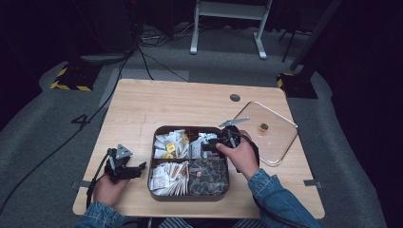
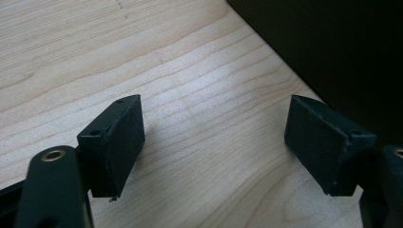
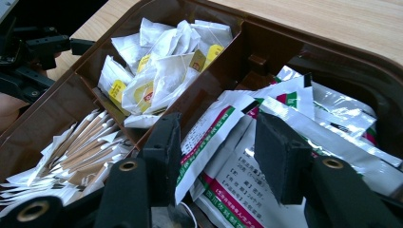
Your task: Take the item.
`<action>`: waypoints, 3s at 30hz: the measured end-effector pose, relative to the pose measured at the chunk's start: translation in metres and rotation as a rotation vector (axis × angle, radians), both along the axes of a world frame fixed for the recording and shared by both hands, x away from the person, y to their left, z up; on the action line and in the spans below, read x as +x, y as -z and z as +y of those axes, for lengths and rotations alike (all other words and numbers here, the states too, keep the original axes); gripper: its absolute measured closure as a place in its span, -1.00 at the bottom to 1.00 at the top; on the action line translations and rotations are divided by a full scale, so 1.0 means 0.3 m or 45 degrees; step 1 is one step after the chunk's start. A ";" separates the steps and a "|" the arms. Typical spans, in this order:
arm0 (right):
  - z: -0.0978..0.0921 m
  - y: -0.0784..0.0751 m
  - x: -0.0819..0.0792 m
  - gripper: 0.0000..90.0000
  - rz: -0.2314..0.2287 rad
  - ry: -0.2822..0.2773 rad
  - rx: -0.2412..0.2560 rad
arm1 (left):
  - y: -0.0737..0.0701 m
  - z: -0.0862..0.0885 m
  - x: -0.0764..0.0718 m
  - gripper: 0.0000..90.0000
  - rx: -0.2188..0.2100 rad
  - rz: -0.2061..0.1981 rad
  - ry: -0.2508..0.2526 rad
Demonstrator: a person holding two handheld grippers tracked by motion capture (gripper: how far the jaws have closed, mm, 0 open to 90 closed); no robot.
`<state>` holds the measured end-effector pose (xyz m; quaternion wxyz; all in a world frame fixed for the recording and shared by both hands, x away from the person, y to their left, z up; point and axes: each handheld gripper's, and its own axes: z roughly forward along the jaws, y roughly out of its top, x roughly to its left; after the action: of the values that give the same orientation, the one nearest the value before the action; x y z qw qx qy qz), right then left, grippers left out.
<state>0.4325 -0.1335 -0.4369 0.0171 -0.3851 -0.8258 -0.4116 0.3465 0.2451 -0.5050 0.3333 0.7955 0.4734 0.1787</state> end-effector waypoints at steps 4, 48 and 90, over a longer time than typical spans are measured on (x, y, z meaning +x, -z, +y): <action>0.017 0.002 -0.007 0.29 -0.012 -0.021 -0.017 | 0.000 0.000 0.000 -0.52 0.001 -0.001 -0.001; 0.050 -0.020 -0.014 0.98 -0.002 -0.078 -0.051 | 0.000 0.001 -0.001 -0.52 0.000 -0.002 -0.003; -0.166 -0.200 -0.109 0.98 -0.137 -0.014 0.052 | -0.001 0.003 0.000 -0.52 0.005 -0.001 -0.006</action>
<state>0.3997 -0.1835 -0.3770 -0.0171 -0.3574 -0.8192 -0.4482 0.3464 0.2459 -0.5048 0.3314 0.7950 0.4748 0.1809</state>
